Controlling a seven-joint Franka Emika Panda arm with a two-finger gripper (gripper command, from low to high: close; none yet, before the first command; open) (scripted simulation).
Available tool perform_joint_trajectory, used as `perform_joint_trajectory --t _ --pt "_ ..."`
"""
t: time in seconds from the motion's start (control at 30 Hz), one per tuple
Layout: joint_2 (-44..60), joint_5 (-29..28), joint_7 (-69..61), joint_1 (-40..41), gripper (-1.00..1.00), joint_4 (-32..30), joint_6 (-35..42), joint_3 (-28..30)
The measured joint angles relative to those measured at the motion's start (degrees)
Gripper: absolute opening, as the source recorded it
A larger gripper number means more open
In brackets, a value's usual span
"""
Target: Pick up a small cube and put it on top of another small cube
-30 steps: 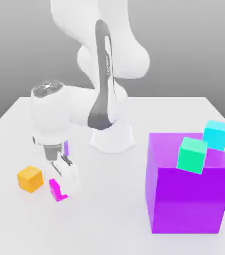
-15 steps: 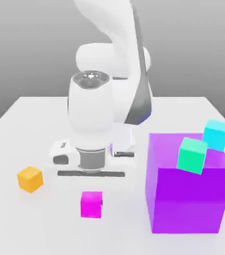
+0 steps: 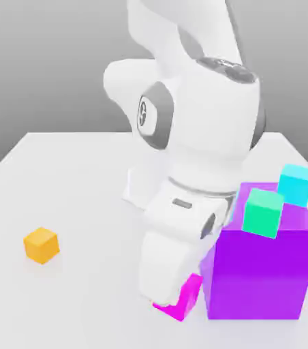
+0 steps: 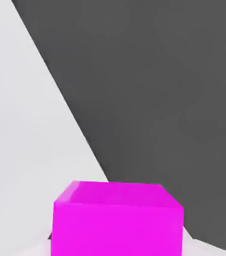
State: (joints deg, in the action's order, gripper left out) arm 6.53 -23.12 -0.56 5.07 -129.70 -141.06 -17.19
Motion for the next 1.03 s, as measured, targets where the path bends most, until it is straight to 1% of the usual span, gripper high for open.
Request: perform_joint_trajectory --t 0.07,0.13,0.23,0.27,0.4,0.63,0.77,0.8,0.9,0.93,1.03 --pt "-2.11 0.67 0.73 -4.07 -1.00 1.52 4.09 -2.14" --pt "-4.44 2.57 3.77 -7.42 -1.00 2.03 7.53 -3.74" --pt "-8.11 6.51 11.34 -12.52 -1.00 1.22 11.38 -4.61" --pt "-9.38 7.97 14.14 -13.05 -1.00 0.76 12.48 -4.69" --pt "-14.74 14.59 25.12 -15.36 -1.00 -1.25 16.47 -6.42" --pt "-25.16 28.60 42.32 -19.46 -1.00 -5.17 22.53 -9.96" --pt "-30.17 33.20 50.99 -16.98 -1.00 -8.49 24.74 -7.82" --pt "-30.68 33.94 52.48 -16.42 -1.00 -9.53 24.32 -7.52" --pt "-28.84 34.62 54.02 -15.75 -1.00 -13.50 18.67 -8.29" --pt "-27.87 34.66 54.24 -15.67 1.00 -14.90 16.32 -8.71" --pt "-27.87 34.66 54.24 -15.67 1.00 -14.90 16.32 -8.71"
